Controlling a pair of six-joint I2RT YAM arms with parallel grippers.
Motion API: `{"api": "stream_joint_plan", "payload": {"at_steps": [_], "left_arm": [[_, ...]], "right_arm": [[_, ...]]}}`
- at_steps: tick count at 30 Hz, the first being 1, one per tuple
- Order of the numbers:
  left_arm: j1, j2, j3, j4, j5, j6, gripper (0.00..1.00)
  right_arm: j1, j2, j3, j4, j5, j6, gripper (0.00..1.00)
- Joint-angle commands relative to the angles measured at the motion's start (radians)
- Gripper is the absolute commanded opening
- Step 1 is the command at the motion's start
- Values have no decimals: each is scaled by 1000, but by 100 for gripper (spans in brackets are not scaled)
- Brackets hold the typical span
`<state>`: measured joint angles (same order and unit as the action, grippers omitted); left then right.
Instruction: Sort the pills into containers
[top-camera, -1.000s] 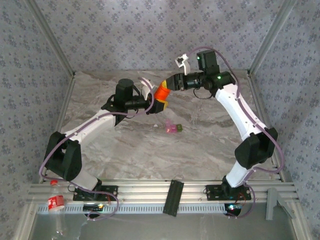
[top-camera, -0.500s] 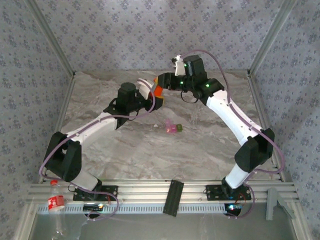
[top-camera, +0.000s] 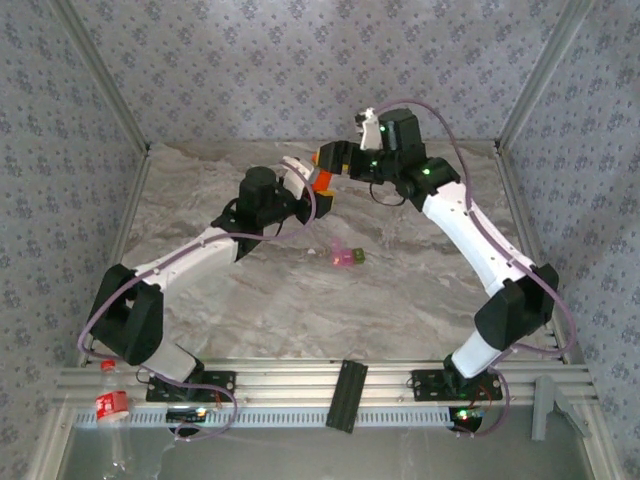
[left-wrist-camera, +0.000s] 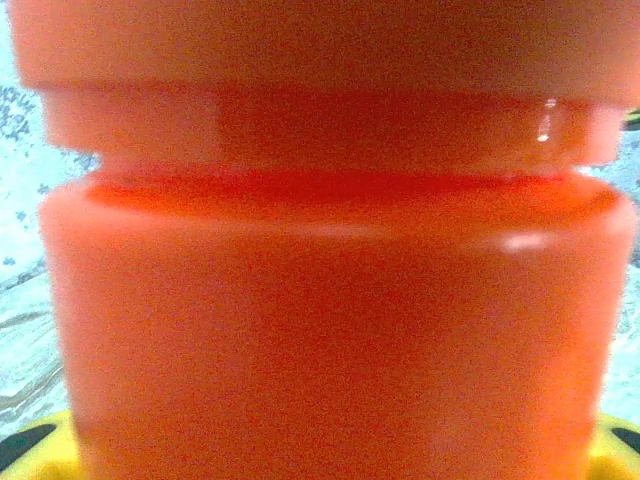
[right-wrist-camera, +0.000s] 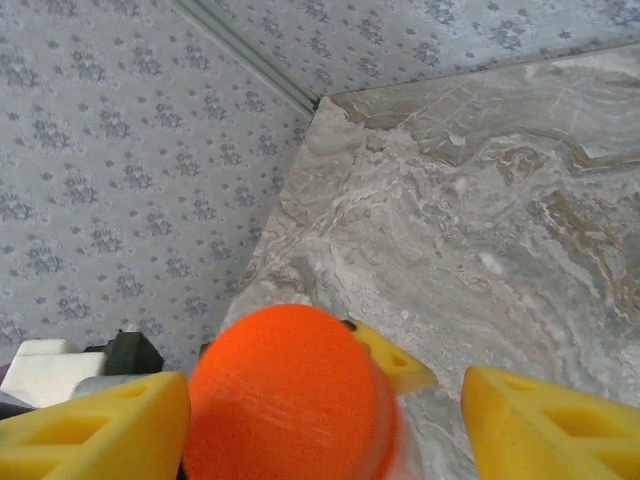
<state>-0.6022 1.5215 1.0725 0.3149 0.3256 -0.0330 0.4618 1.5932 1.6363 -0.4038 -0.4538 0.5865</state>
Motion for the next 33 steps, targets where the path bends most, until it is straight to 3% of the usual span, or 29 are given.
{"api": "stream_joint_plan", "payload": {"at_steps": [1,11,17,33], "left_arm": [[14,-53,33,66,63,18,0],[54,-36,83,-2,282,6,0],[60,-11,136,-84,407,13,0],[64,14,187,-156,543,15,0]], "right_arm": [[-57,-64,-10,-22,-63,-1,77],[-188,-64,38,-77,-236,-134,81],[-191,-6,158,-257,-321,-357,82],[-153,-3,185,-355,-356,-526,86]]}}
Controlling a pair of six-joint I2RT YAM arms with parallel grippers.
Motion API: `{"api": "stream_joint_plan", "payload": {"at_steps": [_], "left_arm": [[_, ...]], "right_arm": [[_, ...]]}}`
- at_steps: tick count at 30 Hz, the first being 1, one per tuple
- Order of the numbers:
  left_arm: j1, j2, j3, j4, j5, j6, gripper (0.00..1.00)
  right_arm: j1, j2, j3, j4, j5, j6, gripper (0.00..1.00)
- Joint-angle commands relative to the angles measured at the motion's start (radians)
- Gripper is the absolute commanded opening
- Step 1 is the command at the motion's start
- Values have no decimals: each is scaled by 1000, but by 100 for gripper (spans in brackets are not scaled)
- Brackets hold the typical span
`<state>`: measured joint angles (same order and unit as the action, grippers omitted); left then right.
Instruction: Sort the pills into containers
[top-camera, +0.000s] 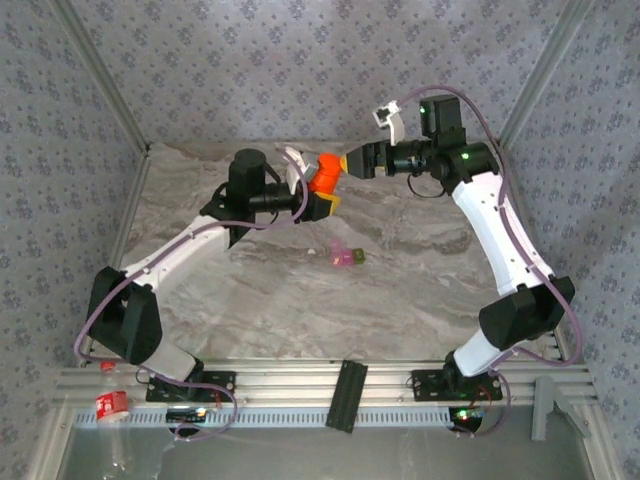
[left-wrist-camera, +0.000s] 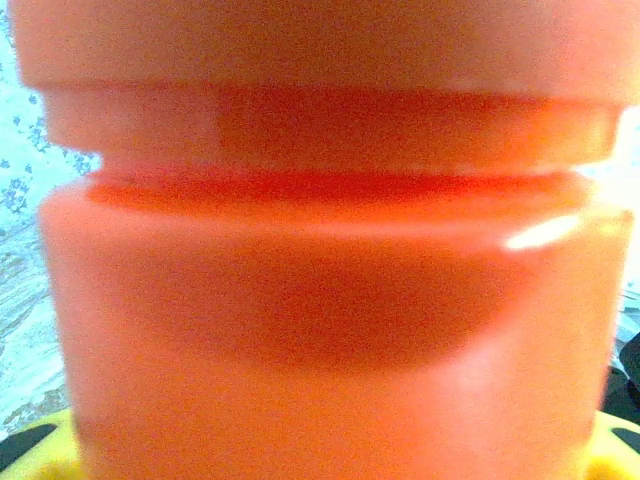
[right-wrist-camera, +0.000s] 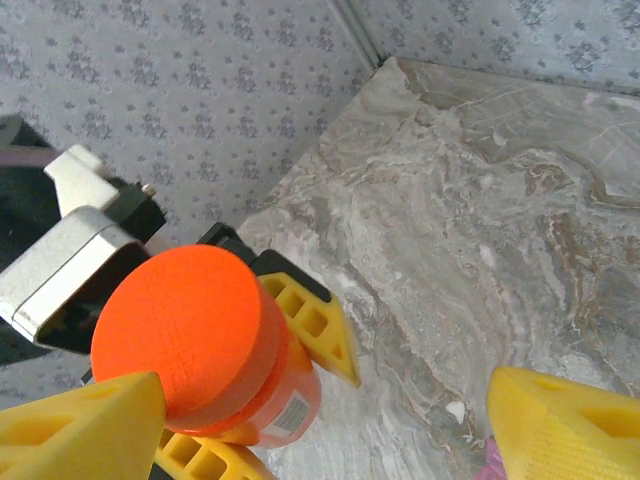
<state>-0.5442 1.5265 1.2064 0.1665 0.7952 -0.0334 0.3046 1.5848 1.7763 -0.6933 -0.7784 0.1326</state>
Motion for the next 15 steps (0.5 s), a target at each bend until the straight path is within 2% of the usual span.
{"api": "stream_joint_plan", "payload": {"at_steps": [1,15], "left_arm": [[6,12,61,-14,81,16,0],[4,16,69,-37,107,17,0]], "right_arm": [[8,11,50,-74,-33,-79,86],[63,34,101,-67,-60,-80,86]]}}
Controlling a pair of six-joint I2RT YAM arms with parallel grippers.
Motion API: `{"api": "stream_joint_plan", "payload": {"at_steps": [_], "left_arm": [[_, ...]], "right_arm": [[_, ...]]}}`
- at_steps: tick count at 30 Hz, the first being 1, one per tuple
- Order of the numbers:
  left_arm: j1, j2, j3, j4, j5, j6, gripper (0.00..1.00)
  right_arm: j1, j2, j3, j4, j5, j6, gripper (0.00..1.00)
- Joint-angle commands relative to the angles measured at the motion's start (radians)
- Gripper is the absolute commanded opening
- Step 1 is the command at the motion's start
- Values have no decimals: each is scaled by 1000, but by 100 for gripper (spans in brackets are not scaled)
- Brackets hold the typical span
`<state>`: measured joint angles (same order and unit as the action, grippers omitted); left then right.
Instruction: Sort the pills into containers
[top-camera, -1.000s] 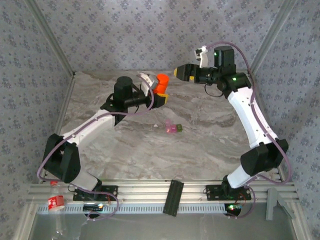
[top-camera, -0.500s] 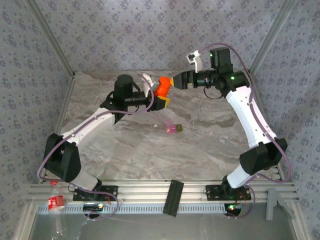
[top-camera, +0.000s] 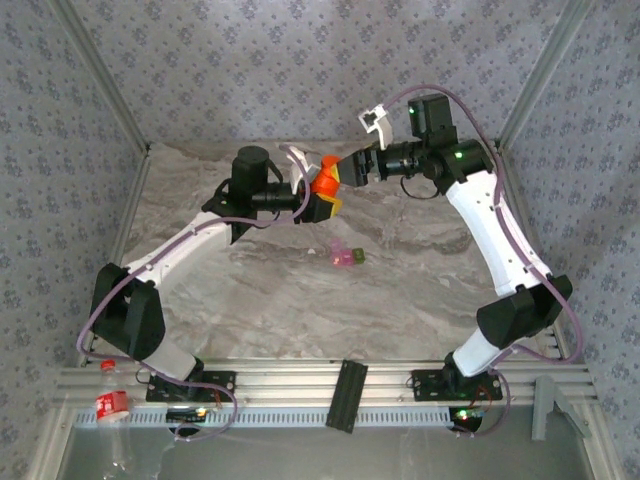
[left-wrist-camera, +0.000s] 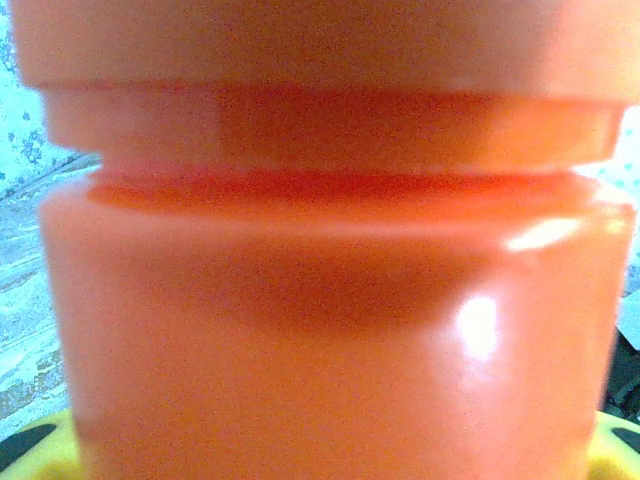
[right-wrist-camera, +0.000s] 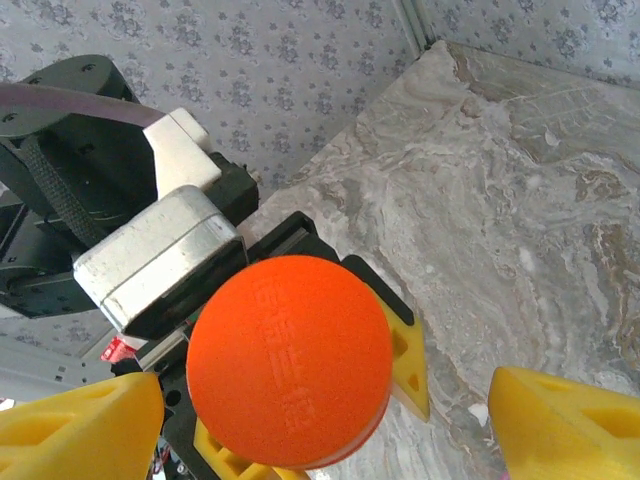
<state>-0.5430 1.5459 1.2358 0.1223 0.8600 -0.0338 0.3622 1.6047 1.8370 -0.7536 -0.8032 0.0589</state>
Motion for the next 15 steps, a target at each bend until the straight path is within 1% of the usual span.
{"api": "stream_joint_plan", "payload": {"at_steps": [1,9,11,13,14,15], "left_arm": [[4,-4,40,8,44,18,0],[4,-12,42,8,51,16,0],[4,-14,42,8,53,17,0],[4,-15,42,8,53,17,0],[4,-16,42,8,53,18,0],[4,-18,41,8,53,20,0]], "right_arm": [[8,18,45,-6,-38,-4,86],[34,55,83,-21,-42,-1,83],[39,59,88,-26,-41,-2,81],[40,60,87,-30,-40,-3,74],[41,58,85,-29,-42,-4,69],[41,56,84,-29,-41,-2,60]]}}
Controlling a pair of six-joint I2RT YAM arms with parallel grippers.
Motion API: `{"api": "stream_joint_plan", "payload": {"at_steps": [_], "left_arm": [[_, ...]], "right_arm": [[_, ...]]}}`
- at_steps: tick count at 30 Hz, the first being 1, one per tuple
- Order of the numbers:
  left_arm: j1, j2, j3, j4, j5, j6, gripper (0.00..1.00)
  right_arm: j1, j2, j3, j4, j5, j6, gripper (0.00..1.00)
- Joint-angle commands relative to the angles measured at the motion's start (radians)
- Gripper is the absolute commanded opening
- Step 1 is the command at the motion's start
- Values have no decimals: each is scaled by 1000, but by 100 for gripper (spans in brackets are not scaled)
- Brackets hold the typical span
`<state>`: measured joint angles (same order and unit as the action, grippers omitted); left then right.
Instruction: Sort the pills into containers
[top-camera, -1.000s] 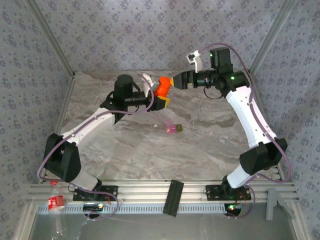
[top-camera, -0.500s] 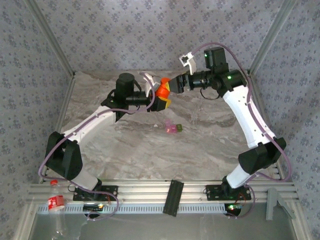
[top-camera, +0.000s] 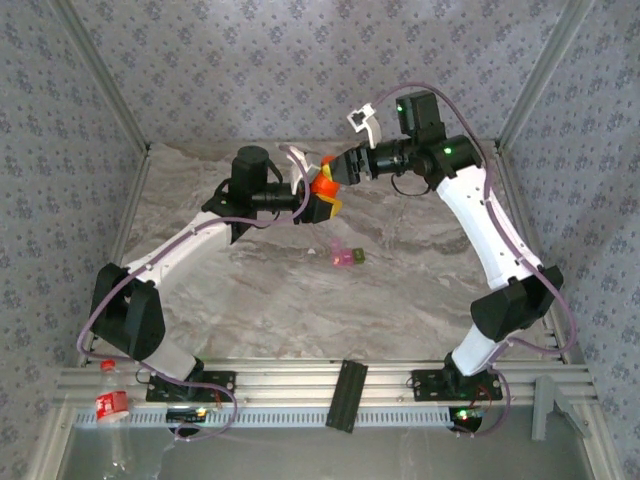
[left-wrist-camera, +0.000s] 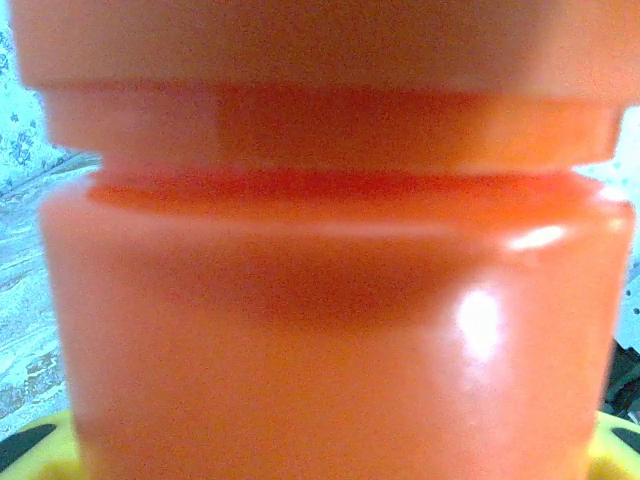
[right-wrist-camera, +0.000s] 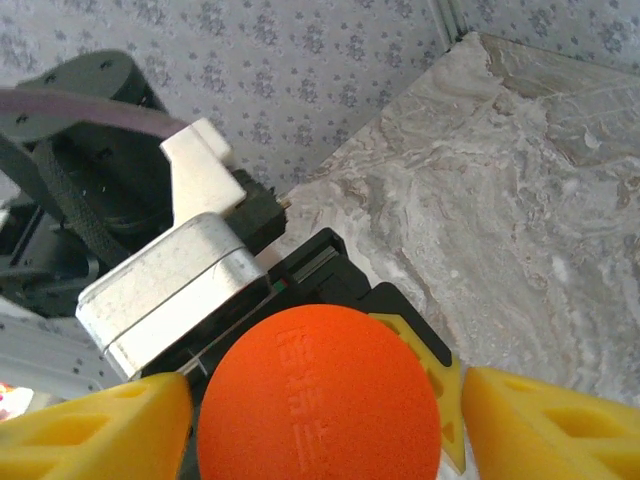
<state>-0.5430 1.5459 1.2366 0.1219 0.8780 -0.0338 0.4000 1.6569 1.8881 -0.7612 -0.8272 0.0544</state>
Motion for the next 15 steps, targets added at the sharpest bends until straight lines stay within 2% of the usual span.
{"api": "stream_joint_plan", "payload": {"at_steps": [1,3,7,11,15], "left_arm": [[4,-18,41,8,36,21,0],[4,-21,40,11,32,20,0],[4,-40,14,68,-9,4,0],[-2,-78,-54,220,-117,-50,0],[-17,-114,-123,348,-263,-73,0]], "right_arm": [[3,1,29,-19,-16,6,53],[3,-14,8,0,-9,23,42],[5,-61,-79,73,69,107,32],[28,-132,-238,219,205,242,24],[77,-199,-380,339,389,384,22]]}}
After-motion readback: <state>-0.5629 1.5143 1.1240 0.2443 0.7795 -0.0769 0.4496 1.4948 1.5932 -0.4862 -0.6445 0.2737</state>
